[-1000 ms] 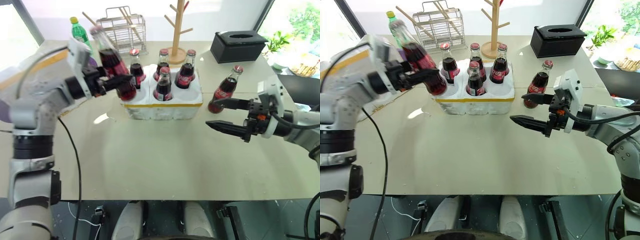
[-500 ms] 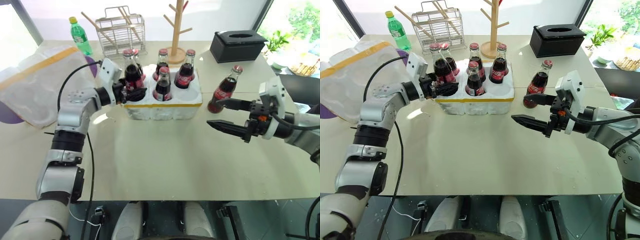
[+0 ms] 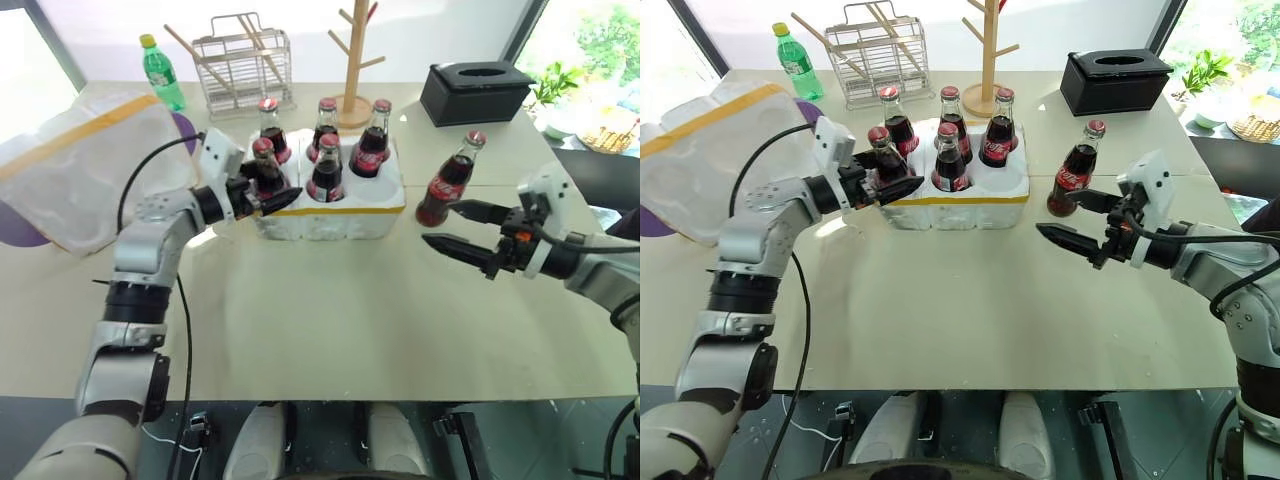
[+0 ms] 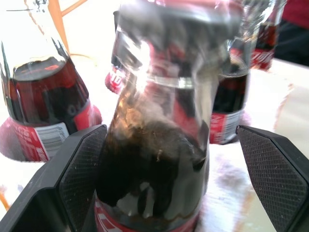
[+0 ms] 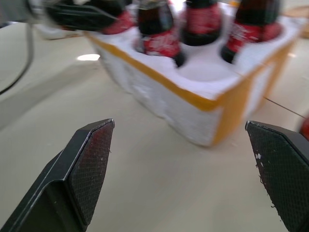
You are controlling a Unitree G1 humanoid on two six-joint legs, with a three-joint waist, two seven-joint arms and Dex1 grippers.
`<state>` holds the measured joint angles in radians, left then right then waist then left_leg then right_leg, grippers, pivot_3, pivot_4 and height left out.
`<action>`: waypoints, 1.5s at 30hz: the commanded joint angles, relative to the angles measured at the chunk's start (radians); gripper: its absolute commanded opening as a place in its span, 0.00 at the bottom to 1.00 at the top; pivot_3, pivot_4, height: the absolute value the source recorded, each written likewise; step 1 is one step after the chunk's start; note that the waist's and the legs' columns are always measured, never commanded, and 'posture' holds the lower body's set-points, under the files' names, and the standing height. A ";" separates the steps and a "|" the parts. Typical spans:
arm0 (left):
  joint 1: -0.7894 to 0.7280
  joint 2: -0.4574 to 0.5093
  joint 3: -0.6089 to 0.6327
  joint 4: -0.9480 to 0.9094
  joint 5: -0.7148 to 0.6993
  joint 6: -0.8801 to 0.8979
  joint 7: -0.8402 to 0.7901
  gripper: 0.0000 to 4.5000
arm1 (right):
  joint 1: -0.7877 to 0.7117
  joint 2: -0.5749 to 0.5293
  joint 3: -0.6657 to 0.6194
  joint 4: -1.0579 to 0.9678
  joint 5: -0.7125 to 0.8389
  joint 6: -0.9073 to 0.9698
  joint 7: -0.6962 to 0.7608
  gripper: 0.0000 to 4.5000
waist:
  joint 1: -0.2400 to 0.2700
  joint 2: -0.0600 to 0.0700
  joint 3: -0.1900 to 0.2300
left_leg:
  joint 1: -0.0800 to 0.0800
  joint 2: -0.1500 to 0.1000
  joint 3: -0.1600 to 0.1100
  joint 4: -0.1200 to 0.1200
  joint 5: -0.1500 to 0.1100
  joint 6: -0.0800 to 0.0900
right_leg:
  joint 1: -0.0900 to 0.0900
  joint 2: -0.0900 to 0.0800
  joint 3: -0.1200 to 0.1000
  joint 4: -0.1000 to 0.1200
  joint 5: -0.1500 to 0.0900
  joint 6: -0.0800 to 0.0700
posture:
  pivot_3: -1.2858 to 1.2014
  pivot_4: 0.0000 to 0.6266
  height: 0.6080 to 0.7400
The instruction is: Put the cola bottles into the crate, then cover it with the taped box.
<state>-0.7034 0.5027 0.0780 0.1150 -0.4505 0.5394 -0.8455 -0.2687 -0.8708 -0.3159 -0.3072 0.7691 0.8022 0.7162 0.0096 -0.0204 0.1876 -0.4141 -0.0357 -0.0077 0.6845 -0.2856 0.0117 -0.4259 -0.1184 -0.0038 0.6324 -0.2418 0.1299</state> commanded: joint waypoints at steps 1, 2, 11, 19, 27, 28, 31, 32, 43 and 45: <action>0.007 0.073 0.110 -0.171 -0.134 0.139 0.002 0.99 | -0.002 0.029 -0.054 0.035 -0.041 -0.036 -0.065 1.00 | -0.003 0.000 0.000 | 0.000 0.000 0.000 0.000 0.000 0.000 | 0.000 0.000 0.000 0.000 0.000 0.000 | 0.52 0.24 1.00; 0.011 0.104 0.142 -0.215 -0.184 0.197 0.000 0.99 | -0.010 0.046 -0.060 0.059 -0.055 -0.047 -0.089 1.00 | -0.003 0.001 0.000 | 0.000 0.000 0.000 0.000 0.000 0.000 | 0.000 0.000 0.000 0.000 0.000 0.000 | 0.52 0.24 1.00; 0.143 0.262 0.205 -0.537 -0.460 0.418 -0.049 0.99 | -0.130 0.156 0.016 0.248 -0.176 -0.140 -0.161 1.00 | -0.006 0.002 -0.001 | 0.002 0.000 0.000 0.000 0.001 -0.001 | 0.002 0.000 0.001 0.000 0.000 0.000 | 0.52 0.24 1.00; 0.220 0.254 0.112 -0.635 -0.450 0.379 -0.013 0.99 | -0.292 0.228 0.085 0.483 -0.277 -0.242 -0.145 1.00 | -0.005 0.002 -0.001 | 0.003 0.000 0.001 -0.001 0.001 -0.001 | 0.002 0.000 0.001 0.000 0.000 0.000 | 0.52 0.24 1.00; 0.191 0.235 0.055 -0.624 -0.439 0.350 -0.005 0.99 | -0.393 0.301 0.111 0.673 -0.325 -0.342 -0.104 1.00 | -0.011 0.002 -0.001 | 0.003 0.000 0.001 -0.001 0.003 -0.005 | 0.003 0.000 0.001 0.000 0.000 0.000 | 0.52 0.24 1.00; 0.186 0.234 0.048 -0.617 -0.434 0.346 -0.005 0.99 | -0.403 0.308 0.114 0.696 -0.335 -0.356 -0.103 1.00 | -0.014 0.002 -0.001 | 0.003 0.000 0.001 -0.001 0.003 -0.005 | 0.003 0.000 0.001 0.000 0.000 0.000 | 0.52 0.24 1.00; 0.175 0.233 0.030 -0.604 -0.425 0.335 -0.008 1.00 | -0.429 0.326 0.114 0.752 -0.357 -0.397 -0.106 0.94 | -0.022 0.002 -0.001 | 0.003 0.000 0.001 -0.001 0.003 -0.005 | 0.003 0.000 0.001 0.000 0.000 0.000 | 0.52 0.24 1.00; 0.173 0.234 0.025 -0.601 -0.421 0.330 -0.011 1.00 | -0.436 0.330 0.111 0.763 -0.361 -0.409 -0.104 0.88 | -0.024 0.002 -0.001 | 0.003 -0.001 0.001 -0.001 0.003 -0.005 | 0.003 0.000 0.001 0.000 0.000 0.000 | 0.52 0.24 1.00; 0.183 0.231 0.025 -0.595 -0.408 0.308 -0.007 1.00 | -0.525 0.231 0.051 0.604 -0.295 -0.331 -0.025 0.60 | -0.023 0.006 0.002 | 0.003 0.000 0.001 -0.001 0.003 -0.006 | 0.002 0.000 0.001 0.000 0.000 0.000 | 0.52 0.24 1.00; 0.183 0.226 0.030 -0.596 -0.413 0.308 0.004 1.00 | -0.552 0.216 0.037 0.539 -0.251 -0.278 -0.013 0.60 | -0.024 0.009 0.004 | 0.002 0.000 0.001 -0.001 0.003 -0.006 | 0.001 0.000 0.001 0.000 0.000 0.000 | 0.52 0.24 1.00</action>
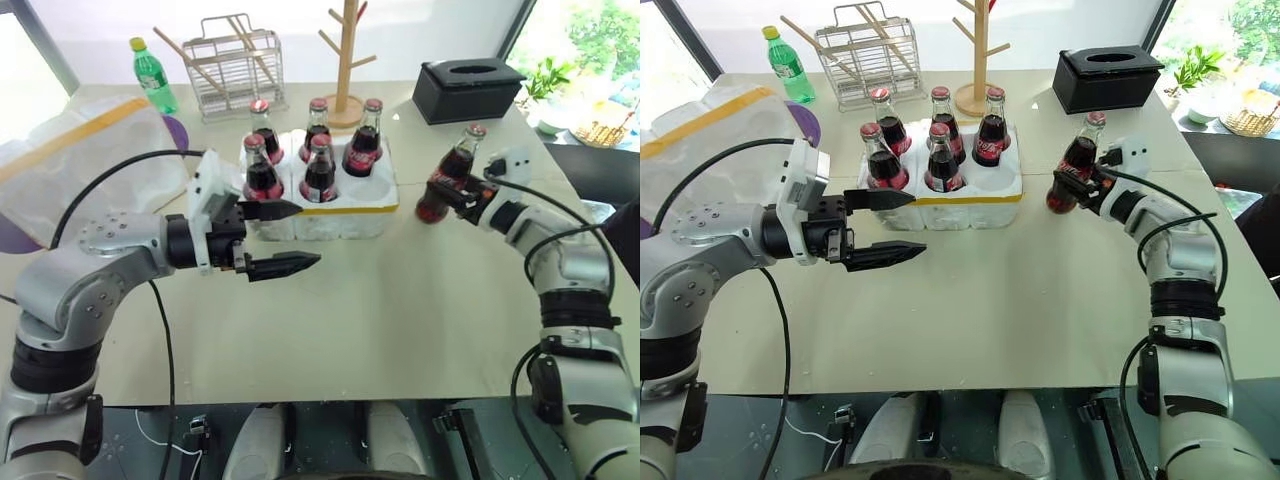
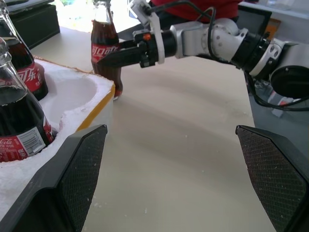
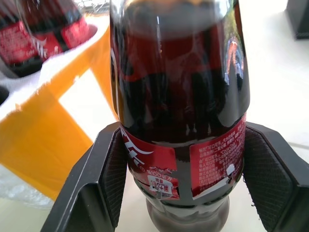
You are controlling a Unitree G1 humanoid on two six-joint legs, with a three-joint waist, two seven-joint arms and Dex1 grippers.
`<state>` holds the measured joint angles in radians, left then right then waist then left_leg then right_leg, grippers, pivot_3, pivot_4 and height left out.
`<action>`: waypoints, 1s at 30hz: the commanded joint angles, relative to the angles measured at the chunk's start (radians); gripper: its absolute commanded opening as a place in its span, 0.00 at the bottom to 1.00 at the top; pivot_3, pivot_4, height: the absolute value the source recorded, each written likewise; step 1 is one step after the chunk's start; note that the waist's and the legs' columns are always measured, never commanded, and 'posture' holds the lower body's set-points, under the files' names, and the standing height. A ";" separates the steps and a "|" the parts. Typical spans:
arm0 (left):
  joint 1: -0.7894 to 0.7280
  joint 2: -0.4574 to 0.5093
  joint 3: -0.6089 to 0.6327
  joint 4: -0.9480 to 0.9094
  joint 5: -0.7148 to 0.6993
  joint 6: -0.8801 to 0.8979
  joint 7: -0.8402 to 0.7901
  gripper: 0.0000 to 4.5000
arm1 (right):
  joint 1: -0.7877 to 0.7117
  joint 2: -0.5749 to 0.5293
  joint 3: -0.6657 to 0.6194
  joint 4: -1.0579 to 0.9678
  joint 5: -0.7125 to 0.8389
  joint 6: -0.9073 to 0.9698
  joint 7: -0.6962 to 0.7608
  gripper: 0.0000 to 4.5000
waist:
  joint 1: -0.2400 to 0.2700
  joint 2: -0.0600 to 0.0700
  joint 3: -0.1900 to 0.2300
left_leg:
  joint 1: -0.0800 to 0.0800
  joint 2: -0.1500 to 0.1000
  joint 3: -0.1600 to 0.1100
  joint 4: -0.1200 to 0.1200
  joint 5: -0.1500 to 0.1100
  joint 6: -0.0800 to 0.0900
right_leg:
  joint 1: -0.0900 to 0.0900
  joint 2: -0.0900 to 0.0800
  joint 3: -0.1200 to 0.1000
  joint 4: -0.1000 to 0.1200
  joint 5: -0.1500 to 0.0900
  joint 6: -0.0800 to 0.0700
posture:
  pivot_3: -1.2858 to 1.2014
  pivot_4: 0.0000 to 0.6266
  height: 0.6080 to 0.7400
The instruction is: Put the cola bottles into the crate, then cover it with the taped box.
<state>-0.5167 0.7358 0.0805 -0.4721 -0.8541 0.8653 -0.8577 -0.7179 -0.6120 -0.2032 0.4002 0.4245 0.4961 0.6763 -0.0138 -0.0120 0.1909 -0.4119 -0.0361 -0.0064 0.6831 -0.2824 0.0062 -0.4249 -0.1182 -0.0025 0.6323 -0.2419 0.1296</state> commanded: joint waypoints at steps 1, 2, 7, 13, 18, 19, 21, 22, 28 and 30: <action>-0.004 -0.009 0.030 -0.008 -0.009 -0.019 0.021 1.00 | -0.115 -0.042 -0.080 -0.193 0.115 0.053 0.031 0.60 | -0.004 0.001 0.001 | 0.000 0.000 0.000 0.000 0.000 0.000 | 0.000 0.000 0.000 0.000 0.000 0.000 | 0.52 0.24 1.00; -0.004 -0.010 0.031 -0.007 -0.010 -0.020 0.024 1.00 | -0.125 -0.040 -0.081 -0.217 0.132 0.077 0.032 0.60 | -0.006 0.001 0.001 | 0.000 0.001 0.000 -0.001 0.000 0.000 | -0.001 0.000 0.000 0.000 0.000 0.000 | 0.52 0.24 1.00; -0.018 -0.019 0.028 0.018 0.005 -0.036 0.032 1.00 | -0.168 0.014 -0.015 -0.353 0.181 0.153 0.044 0.60 | -0.005 0.001 0.000 | 0.000 0.001 0.000 -0.001 0.000 0.000 | -0.001 0.002 0.000 0.000 0.000 0.000 | 0.52 0.24 1.00; -0.028 -0.021 0.024 0.037 0.021 -0.056 0.034 1.00 | -0.158 0.075 0.060 -0.383 0.156 0.176 0.031 0.60 | 0.006 0.001 0.000 | 0.000 0.000 0.000 -0.001 0.000 0.001 | -0.001 0.000 0.000 0.000 0.000 0.000 | 0.52 0.24 1.00; -0.023 -0.018 0.034 0.033 0.021 -0.056 0.036 1.00 | -0.137 0.089 0.138 -0.294 0.042 0.112 0.005 0.60 | 0.001 0.001 0.000 | -0.001 -0.001 -0.001 0.000 0.000 0.000 | -0.001 0.000 0.000 0.000 0.000 0.000 | 0.52 0.24 1.00; -0.021 -0.016 0.038 0.030 0.021 -0.055 0.036 1.00 | -0.138 0.091 0.147 -0.273 0.028 0.107 0.002 0.60 | 0.000 0.001 0.000 | -0.001 -0.001 0.000 0.000 0.000 0.000 | -0.001 0.000 0.000 0.000 0.000 0.000 | 0.52 0.24 1.00; -0.016 -0.010 0.046 0.031 0.023 -0.056 0.036 1.00 | -0.135 0.094 0.151 -0.259 0.037 0.119 0.023 0.60 | 0.000 0.001 0.000 | -0.001 -0.001 0.000 -0.001 0.000 0.000 | -0.001 0.000 0.000 0.000 0.000 0.000 | 0.52 0.24 1.00; -0.015 -0.006 0.051 0.033 0.024 -0.056 0.035 1.00 | -0.129 0.092 0.155 -0.260 0.043 0.126 0.038 0.60 | 0.001 0.001 0.000 | 0.000 -0.001 0.000 -0.001 0.000 0.000 | -0.001 0.000 0.000 0.000 0.000 0.000 | 0.52 0.24 1.00; -0.015 0.020 0.069 0.066 0.045 -0.066 0.023 1.00 | -0.095 0.093 0.184 -0.240 0.019 0.134 0.072 0.94 | 0.001 0.001 0.000 | -0.001 -0.001 0.000 0.000 0.000 0.000 | -0.001 0.000 0.000 0.000 0.000 0.000 | 0.52 0.24 1.00; -0.014 0.033 0.072 0.074 0.047 -0.069 0.018 1.00 | -0.093 0.090 0.188 -0.241 0.007 0.137 0.071 0.99 | -0.001 0.001 0.000 | 0.000 -0.001 0.000 0.000 0.000 0.000 | -0.001 0.000 0.000 0.000 0.000 0.000 | 0.52 0.24 1.00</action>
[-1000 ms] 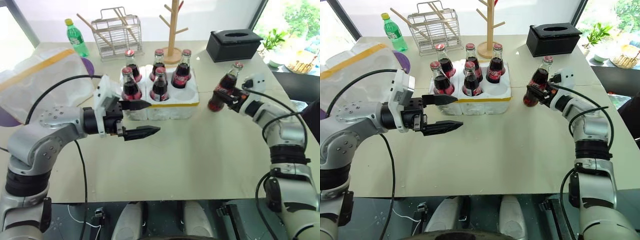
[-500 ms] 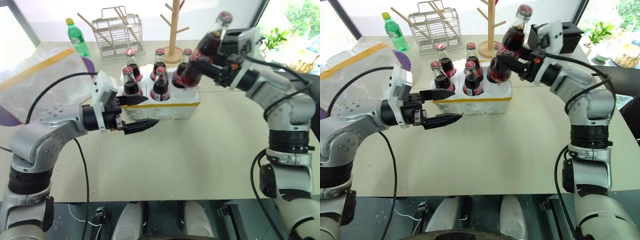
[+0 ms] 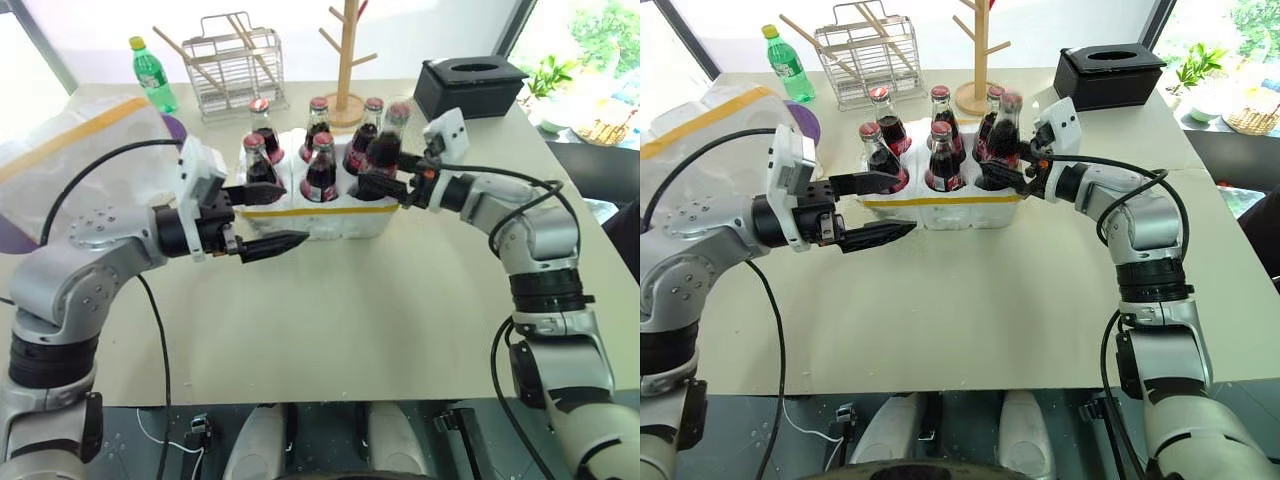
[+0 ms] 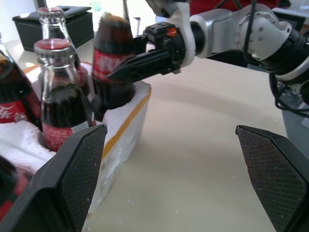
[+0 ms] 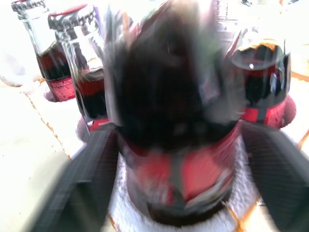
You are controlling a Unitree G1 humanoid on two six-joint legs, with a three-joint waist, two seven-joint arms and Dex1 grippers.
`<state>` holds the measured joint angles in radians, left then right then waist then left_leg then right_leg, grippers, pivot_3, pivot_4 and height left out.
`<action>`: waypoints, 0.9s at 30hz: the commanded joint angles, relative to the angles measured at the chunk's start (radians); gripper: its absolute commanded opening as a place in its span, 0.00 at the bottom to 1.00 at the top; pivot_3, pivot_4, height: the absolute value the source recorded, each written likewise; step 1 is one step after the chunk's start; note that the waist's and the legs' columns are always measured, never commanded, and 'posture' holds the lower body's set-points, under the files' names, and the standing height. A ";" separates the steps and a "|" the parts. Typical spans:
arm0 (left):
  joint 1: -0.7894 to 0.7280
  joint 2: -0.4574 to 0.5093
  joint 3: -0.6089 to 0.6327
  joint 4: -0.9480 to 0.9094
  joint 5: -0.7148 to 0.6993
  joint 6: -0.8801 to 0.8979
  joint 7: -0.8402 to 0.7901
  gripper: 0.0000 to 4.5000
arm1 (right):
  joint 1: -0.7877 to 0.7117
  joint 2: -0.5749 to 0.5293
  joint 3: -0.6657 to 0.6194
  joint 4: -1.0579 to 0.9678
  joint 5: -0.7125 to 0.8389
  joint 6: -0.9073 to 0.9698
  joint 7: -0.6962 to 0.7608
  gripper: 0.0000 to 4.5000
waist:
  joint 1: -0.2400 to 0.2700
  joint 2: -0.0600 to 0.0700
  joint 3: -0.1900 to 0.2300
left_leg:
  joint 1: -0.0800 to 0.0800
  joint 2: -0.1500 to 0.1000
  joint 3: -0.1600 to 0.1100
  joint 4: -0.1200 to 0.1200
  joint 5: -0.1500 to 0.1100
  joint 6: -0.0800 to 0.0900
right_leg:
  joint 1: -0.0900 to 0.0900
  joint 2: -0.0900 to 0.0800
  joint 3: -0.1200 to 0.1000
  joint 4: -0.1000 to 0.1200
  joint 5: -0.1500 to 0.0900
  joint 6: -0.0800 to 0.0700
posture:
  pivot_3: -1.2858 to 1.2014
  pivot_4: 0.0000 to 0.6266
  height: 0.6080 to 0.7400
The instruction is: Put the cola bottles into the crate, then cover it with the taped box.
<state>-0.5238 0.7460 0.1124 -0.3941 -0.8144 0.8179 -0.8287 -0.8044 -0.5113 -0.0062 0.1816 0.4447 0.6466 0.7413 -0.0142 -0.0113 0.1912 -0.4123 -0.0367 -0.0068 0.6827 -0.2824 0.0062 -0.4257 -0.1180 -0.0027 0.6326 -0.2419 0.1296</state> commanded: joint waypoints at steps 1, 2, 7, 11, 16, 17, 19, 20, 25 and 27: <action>-0.005 0.030 0.043 -0.003 0.006 -0.022 -0.015 1.00 | -0.006 -0.013 -0.008 -0.025 -0.019 -0.013 0.006 0.99 | -0.001 0.000 0.000 | 0.000 0.000 0.000 0.000 0.000 0.000 | 0.000 0.000 0.000 0.000 0.000 0.000 | 0.52 0.24 1.00; -0.002 0.042 0.049 -0.004 0.004 -0.020 -0.020 1.00 | -0.006 -0.016 -0.010 -0.030 -0.021 -0.010 0.007 0.99 | -0.001 0.000 0.000 | 0.000 0.000 0.000 0.000 0.000 0.000 | 0.000 0.000 0.000 0.000 0.000 0.000 | 0.52 0.24 1.00; 0.046 0.146 0.137 -0.020 -0.034 0.013 -0.063 1.00 | -0.003 -0.112 -0.057 -0.128 0.028 0.053 0.084 0.99 | -0.002 0.000 0.000 | 0.000 0.000 0.000 0.000 0.000 0.000 | 0.000 0.000 0.000 0.000 0.000 0.000 | 0.52 0.24 1.00; 0.154 0.288 0.302 -0.010 -0.062 0.051 -0.149 1.00 | 0.012 -0.261 -0.120 -0.193 0.090 0.101 0.204 0.99 | -0.001 0.000 0.000 | 0.000 0.001 0.000 -0.001 -0.003 0.005 | -0.001 0.000 0.000 0.000 0.000 0.000 | 0.52 0.24 1.00; 0.442 0.467 0.554 0.087 0.106 -0.008 -0.347 1.00 | 0.072 -0.424 -0.180 -0.288 0.184 0.128 0.377 0.99 | -0.002 0.000 0.000 | 0.000 0.001 0.001 -0.002 -0.004 0.006 | 0.000 0.000 0.000 -0.002 0.000 0.000 | 0.52 0.24 1.00; 0.506 0.491 0.602 0.121 0.155 -0.034 -0.393 1.00 | 0.084 -0.440 -0.189 -0.311 0.197 0.123 0.396 0.99 | -0.003 0.000 0.000 | 0.000 0.001 0.001 -0.002 -0.004 0.007 | 0.000 0.000 0.000 -0.002 0.000 0.000 | 0.52 0.24 1.00; 0.646 0.532 0.707 0.209 0.274 -0.110 -0.514 1.00 | 0.090 -0.446 -0.207 -0.346 0.228 0.134 0.397 0.99 | -0.009 0.000 0.000 | 0.002 0.002 0.003 -0.002 -0.004 0.007 | 0.000 0.000 0.000 -0.002 0.000 0.000 | 0.52 0.24 1.00; 0.712 0.550 0.752 0.272 0.340 -0.164 -0.574 1.00 | 0.086 -0.444 -0.216 -0.360 0.256 0.156 0.397 0.99 | -0.009 0.000 0.000 | 0.002 0.003 0.005 -0.002 -0.004 0.007 | 0.000 0.001 0.000 -0.002 0.000 0.000 | 0.52 0.24 1.00; 0.761 0.681 0.707 0.709 0.588 -0.553 -0.597 1.00 | 0.073 -0.420 -0.212 -0.405 0.339 0.194 0.399 0.99 | 0.004 0.000 0.000 | 0.003 0.006 0.005 -0.002 -0.004 0.006 | 0.000 0.001 -0.001 -0.002 -0.001 -0.002 | 0.52 0.24 1.00; 0.659 0.757 0.569 0.917 0.664 -0.732 -0.493 1.00 | 0.061 -0.400 -0.184 -0.388 0.323 0.183 0.382 0.99 | 0.010 -0.002 -0.001 | 0.003 0.006 0.005 -0.002 -0.004 0.006 | 0.001 0.000 -0.002 -0.002 -0.001 -0.002 | 0.52 0.24 1.00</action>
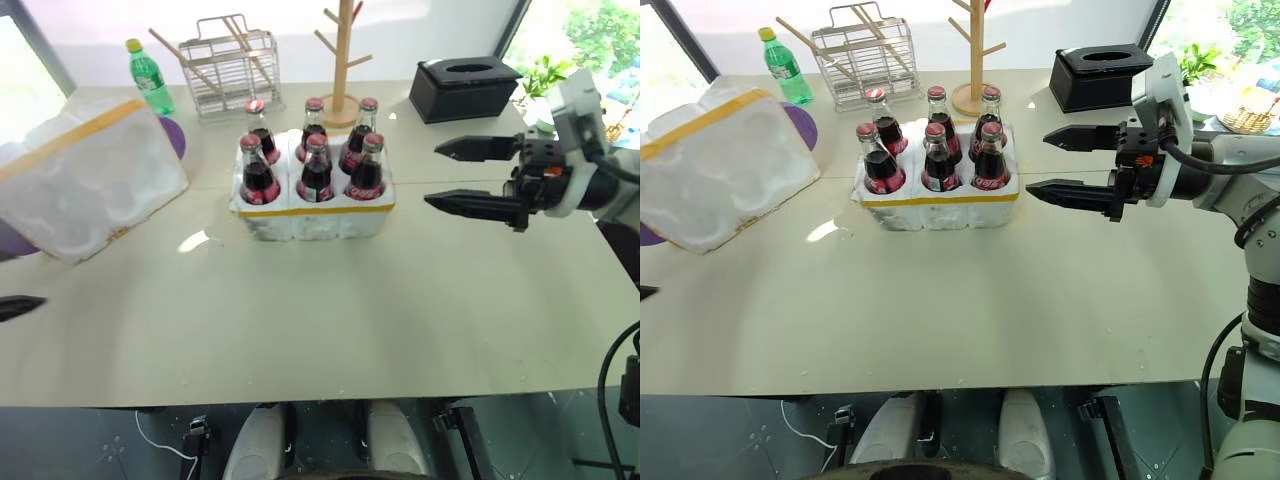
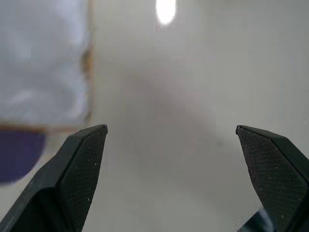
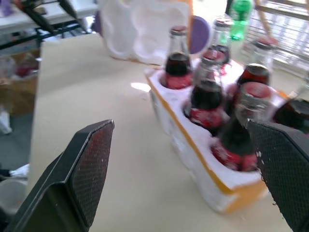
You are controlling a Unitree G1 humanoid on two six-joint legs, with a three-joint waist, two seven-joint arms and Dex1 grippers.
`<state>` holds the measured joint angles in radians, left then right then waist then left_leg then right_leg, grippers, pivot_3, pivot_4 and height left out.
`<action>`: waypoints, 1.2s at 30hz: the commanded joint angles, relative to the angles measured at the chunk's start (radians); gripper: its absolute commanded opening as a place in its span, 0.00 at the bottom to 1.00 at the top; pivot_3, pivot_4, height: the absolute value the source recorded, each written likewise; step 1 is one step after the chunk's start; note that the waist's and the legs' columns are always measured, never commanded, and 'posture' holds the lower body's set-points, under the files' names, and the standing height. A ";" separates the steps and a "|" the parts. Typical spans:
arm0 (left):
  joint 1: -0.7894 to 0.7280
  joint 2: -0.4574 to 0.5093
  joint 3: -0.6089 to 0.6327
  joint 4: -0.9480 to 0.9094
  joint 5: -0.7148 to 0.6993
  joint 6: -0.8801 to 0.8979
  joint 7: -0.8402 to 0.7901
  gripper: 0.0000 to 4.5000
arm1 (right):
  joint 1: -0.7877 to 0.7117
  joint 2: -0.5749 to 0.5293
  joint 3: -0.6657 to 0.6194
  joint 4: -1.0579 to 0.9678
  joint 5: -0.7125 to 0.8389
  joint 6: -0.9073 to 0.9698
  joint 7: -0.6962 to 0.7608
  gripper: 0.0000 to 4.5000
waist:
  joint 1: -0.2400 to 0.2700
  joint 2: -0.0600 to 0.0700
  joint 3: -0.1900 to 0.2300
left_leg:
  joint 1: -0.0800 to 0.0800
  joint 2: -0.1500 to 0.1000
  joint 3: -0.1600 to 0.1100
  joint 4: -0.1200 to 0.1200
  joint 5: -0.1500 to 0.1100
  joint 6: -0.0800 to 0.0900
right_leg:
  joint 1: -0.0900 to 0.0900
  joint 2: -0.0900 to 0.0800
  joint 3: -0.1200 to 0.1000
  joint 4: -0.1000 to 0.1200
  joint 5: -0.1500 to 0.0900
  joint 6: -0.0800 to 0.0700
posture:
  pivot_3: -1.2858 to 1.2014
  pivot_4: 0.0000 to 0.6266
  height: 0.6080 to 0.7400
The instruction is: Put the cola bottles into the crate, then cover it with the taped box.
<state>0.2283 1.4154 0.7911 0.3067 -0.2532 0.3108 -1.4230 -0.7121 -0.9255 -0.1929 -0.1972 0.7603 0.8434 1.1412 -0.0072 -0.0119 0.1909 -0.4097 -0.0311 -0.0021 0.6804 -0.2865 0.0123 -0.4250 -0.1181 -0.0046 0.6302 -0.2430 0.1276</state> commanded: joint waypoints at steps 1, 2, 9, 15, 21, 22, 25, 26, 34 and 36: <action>-0.146 0.118 -0.187 0.306 0.148 -0.311 0.154 1.00 | -0.037 0.024 0.011 0.001 0.003 -0.016 -0.027 0.99 | 0.004 -0.002 -0.001 | 0.000 0.000 0.000 0.000 0.000 0.000 | 0.000 0.000 0.000 0.000 0.000 -0.001 | 0.52 0.24 1.00; -0.213 0.136 -0.264 0.378 0.185 -0.376 0.193 1.00 | -0.039 0.032 0.015 0.008 0.001 -0.016 -0.034 0.99 | 0.003 -0.002 -0.001 | 0.000 -0.001 0.000 0.000 0.000 0.000 | 0.000 -0.001 0.000 0.000 0.001 0.000 | 0.52 0.24 1.00; -0.850 0.032 -0.692 0.705 0.426 -0.516 0.277 1.00 | -0.022 0.055 0.016 0.006 -0.004 -0.032 -0.070 0.99 | -0.002 -0.002 0.000 | -0.003 -0.006 0.001 0.000 -0.001 0.002 | -0.002 -0.002 -0.001 0.003 0.002 0.001 | 0.52 0.24 1.00; -1.167 -0.084 -0.873 0.902 0.578 -0.531 0.317 1.00 | -0.004 0.031 -0.001 -0.011 0.005 -0.030 -0.069 0.99 | -0.006 -0.007 -0.001 | -0.003 -0.006 0.003 0.002 -0.001 0.002 | -0.002 0.000 -0.002 0.005 0.002 0.002 | 0.52 0.24 1.00; -1.300 -0.124 -0.937 0.982 0.637 -0.507 0.331 1.00 | 0.027 0.014 -0.036 -0.038 0.022 -0.014 -0.092 0.99 | -0.010 -0.009 -0.001 | -0.003 -0.005 0.003 0.002 -0.001 0.003 | -0.003 0.000 -0.002 0.005 0.002 0.002 | 0.52 0.24 1.00; -1.311 -0.128 -0.942 0.989 0.641 -0.502 0.333 1.00 | 0.035 0.013 -0.040 -0.047 0.026 -0.014 -0.095 0.99 | -0.009 -0.009 -0.001 | -0.003 -0.005 0.003 0.002 -0.001 0.003 | -0.003 0.000 -0.002 0.005 0.002 0.002 | 0.52 0.24 1.00; -1.350 -0.137 -0.953 1.003 0.646 -0.458 0.269 1.00 | 0.057 0.016 -0.047 -0.069 0.033 -0.010 -0.112 0.99 | -0.008 -0.009 -0.001 | -0.003 -0.005 0.003 0.002 -0.001 0.003 | -0.003 -0.001 -0.002 0.005 0.002 0.002 | 0.52 0.24 1.00; -1.369 -0.137 -0.960 1.005 0.649 -0.429 0.212 1.00 | 0.066 0.018 -0.047 -0.075 0.030 -0.012 -0.118 0.99 | -0.007 -0.009 -0.001 | -0.003 -0.005 0.003 0.003 -0.001 0.003 | -0.002 -0.001 -0.002 0.005 0.002 0.002 | 0.52 0.24 1.00; -1.444 -0.148 -0.992 1.007 0.678 -0.384 0.142 1.00 | 0.084 0.028 -0.048 -0.090 0.036 -0.015 -0.145 0.99 | -0.007 -0.011 0.000 | -0.003 -0.005 0.003 0.003 -0.001 0.003 | -0.002 -0.001 -0.002 0.005 0.002 0.002 | 0.52 0.24 1.00; -1.446 -0.153 -0.998 1.011 0.683 -0.384 0.163 1.00 | 0.080 0.030 -0.046 -0.089 0.037 -0.015 -0.150 0.99 | -0.007 -0.011 0.000 | -0.003 -0.005 0.003 0.003 -0.001 0.003 | -0.002 -0.001 -0.002 0.005 0.002 0.002 | 0.52 0.24 1.00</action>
<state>-1.1945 1.2508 -0.2032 1.3161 0.4183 -0.0746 -1.2799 -0.6233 -0.8910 -0.2042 -0.2539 0.7760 0.8369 0.9959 -0.0143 -0.0225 0.1906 -0.4125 -0.0358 0.0006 0.6837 -0.2878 0.0153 -0.4274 -0.1187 -0.0062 0.6352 -0.2409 0.1299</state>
